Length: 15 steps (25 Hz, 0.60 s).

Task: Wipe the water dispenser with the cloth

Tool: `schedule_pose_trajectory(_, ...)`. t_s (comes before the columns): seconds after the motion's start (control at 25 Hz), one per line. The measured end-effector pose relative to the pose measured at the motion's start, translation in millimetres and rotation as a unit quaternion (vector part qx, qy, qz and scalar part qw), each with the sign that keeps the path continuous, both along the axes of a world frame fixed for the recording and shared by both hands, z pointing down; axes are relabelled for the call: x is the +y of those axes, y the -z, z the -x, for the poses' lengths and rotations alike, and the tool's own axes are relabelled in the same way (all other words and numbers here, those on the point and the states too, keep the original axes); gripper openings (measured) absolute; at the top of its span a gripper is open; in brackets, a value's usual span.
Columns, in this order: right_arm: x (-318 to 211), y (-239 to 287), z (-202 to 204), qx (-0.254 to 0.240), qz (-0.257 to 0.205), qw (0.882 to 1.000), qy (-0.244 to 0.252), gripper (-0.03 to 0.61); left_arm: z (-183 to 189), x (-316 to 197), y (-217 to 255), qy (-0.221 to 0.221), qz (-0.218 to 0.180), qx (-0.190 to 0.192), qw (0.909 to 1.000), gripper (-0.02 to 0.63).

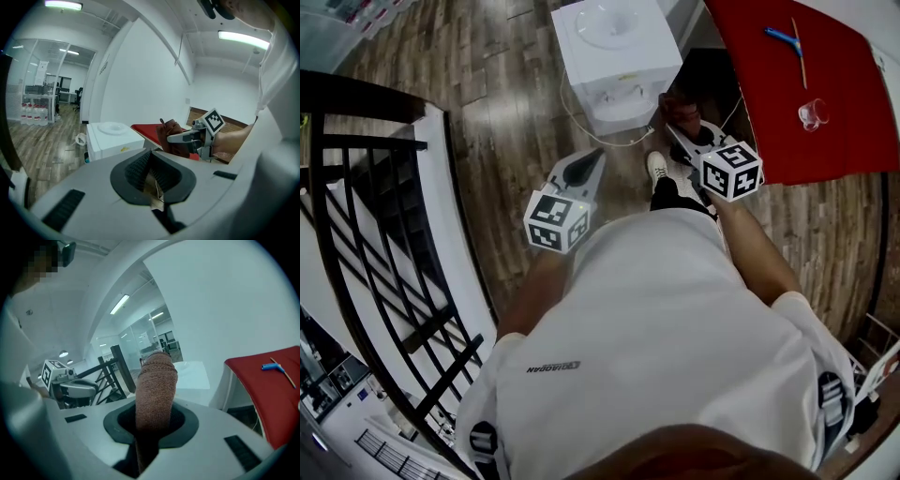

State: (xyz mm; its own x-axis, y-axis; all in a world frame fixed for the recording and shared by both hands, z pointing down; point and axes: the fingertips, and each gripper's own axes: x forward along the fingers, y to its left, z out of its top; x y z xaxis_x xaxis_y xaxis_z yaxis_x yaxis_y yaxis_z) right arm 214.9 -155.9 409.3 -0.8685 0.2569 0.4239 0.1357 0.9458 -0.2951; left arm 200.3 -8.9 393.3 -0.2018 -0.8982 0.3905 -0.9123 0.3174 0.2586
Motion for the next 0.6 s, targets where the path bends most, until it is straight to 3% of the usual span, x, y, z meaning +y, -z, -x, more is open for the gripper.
schedule_pose_trajectory(0.28, -74.9, -7.5, 54.3, 0.009, -0.133, 0.989, 0.062, 0.064, 47.6, -66.1, -8.4, 0.012, 0.04, -0.004, 0.9991, -0.008)
schedule_pose_trajectory(0.48, -123.6, -17.7, 90.0, 0.009, -0.227, 0.968, 0.105, 0.064, 73.5, -105.8, -20.0, 0.03, 0.073, 0.0, 0.9969, -0.008)
schedule_pose_trajectory(0.6, -149.0, -21.7, 118.7, 0.01, -0.288, 0.948, 0.132, 0.064, 89.1, -126.5, -20.9, 0.039, 0.088, -0.001, 0.9954, -0.008)
